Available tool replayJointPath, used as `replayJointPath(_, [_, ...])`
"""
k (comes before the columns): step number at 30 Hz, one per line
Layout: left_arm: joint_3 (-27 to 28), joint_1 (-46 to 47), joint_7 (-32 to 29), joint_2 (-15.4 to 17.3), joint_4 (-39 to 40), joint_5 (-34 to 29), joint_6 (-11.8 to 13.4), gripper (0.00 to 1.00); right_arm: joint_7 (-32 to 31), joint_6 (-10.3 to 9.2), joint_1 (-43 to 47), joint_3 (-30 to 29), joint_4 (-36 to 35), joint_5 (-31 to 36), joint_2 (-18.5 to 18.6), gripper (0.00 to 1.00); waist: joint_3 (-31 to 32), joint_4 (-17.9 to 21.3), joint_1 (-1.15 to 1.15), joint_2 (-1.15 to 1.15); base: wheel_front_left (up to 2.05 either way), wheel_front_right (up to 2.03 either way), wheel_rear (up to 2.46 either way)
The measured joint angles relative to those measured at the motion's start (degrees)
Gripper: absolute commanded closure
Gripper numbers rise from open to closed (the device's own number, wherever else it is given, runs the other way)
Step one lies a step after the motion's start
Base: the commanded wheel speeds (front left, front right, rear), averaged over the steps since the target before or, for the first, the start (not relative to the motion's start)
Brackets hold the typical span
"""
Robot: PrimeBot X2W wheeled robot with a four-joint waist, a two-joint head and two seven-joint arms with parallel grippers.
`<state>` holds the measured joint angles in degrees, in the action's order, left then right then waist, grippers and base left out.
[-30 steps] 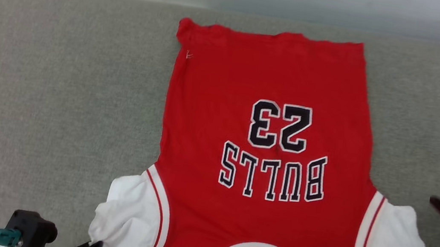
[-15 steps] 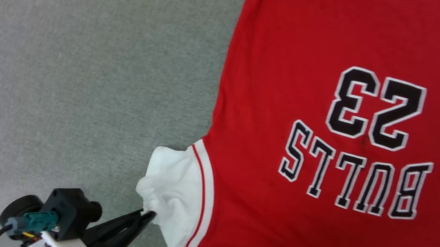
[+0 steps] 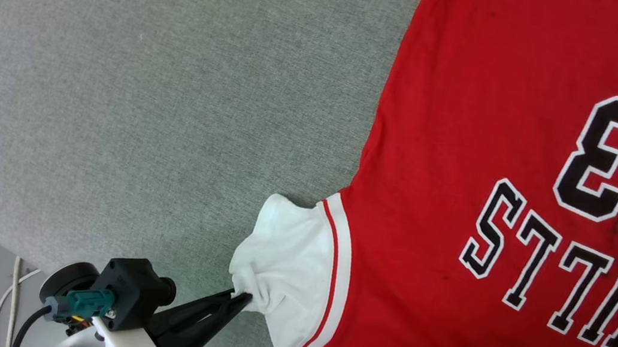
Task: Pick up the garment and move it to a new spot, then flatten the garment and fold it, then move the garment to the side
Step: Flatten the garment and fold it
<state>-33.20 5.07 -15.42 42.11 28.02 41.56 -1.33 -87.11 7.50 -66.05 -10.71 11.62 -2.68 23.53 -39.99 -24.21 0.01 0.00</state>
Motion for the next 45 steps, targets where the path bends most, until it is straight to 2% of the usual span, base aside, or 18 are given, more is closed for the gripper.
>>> replayJointPath(7, [-0.1, 0.6, 1.1, -0.9, -1.3, -0.3, -0.3, 1.00, -0.8, 0.00, 0.5, 0.9, 1.0, 1.6, 1.0, 0.00, -1.0, -1.1, -0.01, 0.00, 0.00, 0.00, 0.00])
replayJointPath(8, [0.0, 0.8, 1.4, -1.0, -1.5, -0.3, -0.3, 1.00, -1.0, 0.00, 0.6, 0.8, 1.0, 1.6, 1.1, 0.24, -1.1, -1.1, -0.02, 0.00, 0.00, 0.00, 0.00])
replayJointPath(9, [0.0, 1.0, 1.5, -0.9, -1.9, -0.5, -0.3, 1.00, -1.2, -0.01, 0.6, 0.6, 1.1, 1.5, 1.0, 0.64, -1.2, -1.1, -0.01, 0.00, 0.00, 0.00, 0.00])
replayJointPath(10, [0.0, 1.2, 1.5, -0.9, -2.1, -0.6, -0.5, 1.00, -1.2, 0.00, 0.8, 0.6, 1.0, 1.4, 0.9, 0.94, -1.2, -1.1, -0.01, 0.00, 0.00, 0.00, 0.00])
replayJointPath(11, [0.0, 1.2, 1.6, -0.9, -2.3, -0.6, -0.6, 1.00, -1.2, -0.01, 1.0, 0.6, 0.8, 1.3, 0.9, 1.00, -1.2, -1.1, -0.01, 0.00, 0.00, 0.00, 0.00])
replayJointPath(22, [0.4, 1.3, 2.9, -1.5, -3.5, 0.9, -0.8, 1.00, -1.7, 0.00, 6.6, 0.4, 0.6, -0.7, 0.7, 1.00, 2.2, 0.7, -0.01, 0.00, 0.00, 0.00, 0.00])
replayJointPath(29, [1.1, 0.9, 2.5, -0.4, -4.2, 0.6, 0.6, 1.00, -1.1, 0.00, 14.5, 0.5, 0.0, -3.0, 0.2, 1.00, 7.2, 3.7, -0.02, 0.00, 0.00, 0.00, 0.00])
replayJointPath(35, [2.0, -1.1, 2.6, 0.4, -4.7, 1.2, 2.0, 1.00, 1.0, 0.00, 22.5, 0.1, -0.8, -6.5, -0.4, 1.00, 12.5, 6.9, -0.01, 0.00, 0.00, 0.00, 0.00])
replayJointPath(36, [2.0, -2.2, 3.0, 0.2, -5.2, 2.1, 2.5, 1.00, 1.7, 0.00, 27.0, 0.9, -2.3, -9.2, -0.8, 1.00, 15.2, 8.9, -0.01, 0.00, 0.00, 0.00, 0.00])
replayJointPath(41, [1.8, -4.0, 3.1, 0.1, -5.8, 2.5, 3.6, 1.00, 2.3, 0.00, 35.2, 3.2, -6.2, -13.1, 0.1, 1.00, 19.6, 12.3, -0.02, 0.00, 0.00, 0.00, 0.00])
replayJointPath(45, [1.9, -5.4, 4.0, 0.1, -6.5, 2.3, 4.6, 1.00, 3.3, 0.00, 41.9, 2.4, -9.4, -16.2, -0.2, 1.00, 22.7, 15.2, -0.02, 0.00, 0.00, 0.00, 0.00])
